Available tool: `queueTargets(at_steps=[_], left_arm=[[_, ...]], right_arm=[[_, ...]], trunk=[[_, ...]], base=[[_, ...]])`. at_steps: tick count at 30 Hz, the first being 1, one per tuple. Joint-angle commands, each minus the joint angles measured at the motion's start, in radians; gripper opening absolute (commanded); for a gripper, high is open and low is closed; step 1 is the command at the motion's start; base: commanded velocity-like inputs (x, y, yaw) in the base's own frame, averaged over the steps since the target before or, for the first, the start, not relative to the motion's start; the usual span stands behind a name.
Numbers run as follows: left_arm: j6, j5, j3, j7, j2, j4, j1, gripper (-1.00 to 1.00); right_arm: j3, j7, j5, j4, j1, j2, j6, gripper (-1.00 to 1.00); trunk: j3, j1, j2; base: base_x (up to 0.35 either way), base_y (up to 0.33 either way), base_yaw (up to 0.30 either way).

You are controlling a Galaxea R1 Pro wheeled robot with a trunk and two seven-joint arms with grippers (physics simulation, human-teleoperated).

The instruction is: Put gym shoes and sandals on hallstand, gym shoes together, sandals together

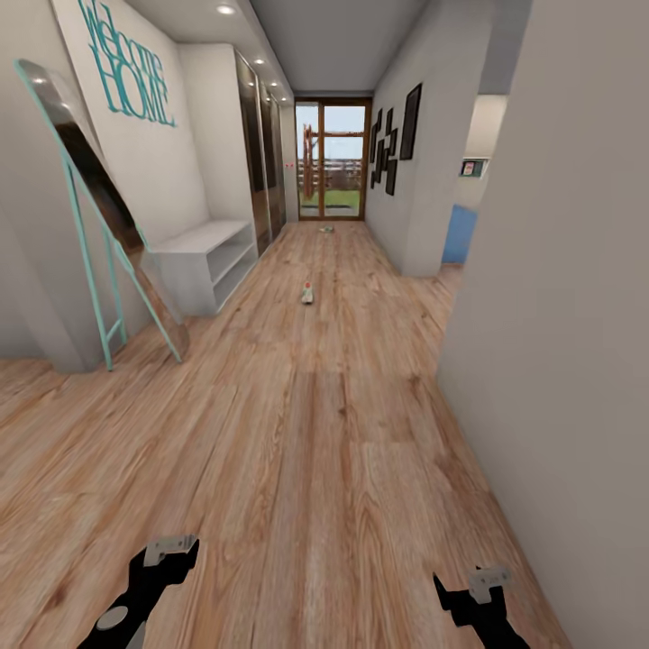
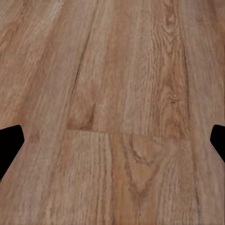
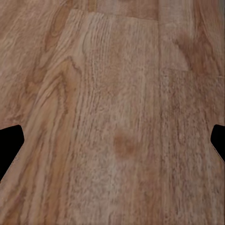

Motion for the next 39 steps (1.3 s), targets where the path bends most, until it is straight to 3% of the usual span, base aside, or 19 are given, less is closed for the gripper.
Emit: queueTargets(at_steps=[1, 21, 39], left_arm=[[-0.003, -0.001, 0.006, -0.008, -0.001, 0.001, -0.001, 1.00], [-0.003, 0.000, 0.005, -0.008, -0.002, 0.009, 0.000, 1.00], [-0.003, 0.000, 0.005, -0.008, -0.002, 0.009, -0.001, 1.00]], right_arm=[[0.007, 0.000, -0.004, 0.001, -0.001, 0.000, -0.003, 1.00], [0.007, 0.000, -0.003, 0.002, -0.001, 0.000, -0.003, 1.00], [0.007, 0.000, -0.003, 0.002, -0.001, 0.000, -0.003, 1.00]], trunk=[[-0.001, 0.000, 0.000], [0.000, 0.000, 0.000], [0.020, 0.000, 0.000]], base=[[0.337, 0.003, 0.000], [0.337, 0.000, 0.000], [0.337, 0.000, 0.000]])
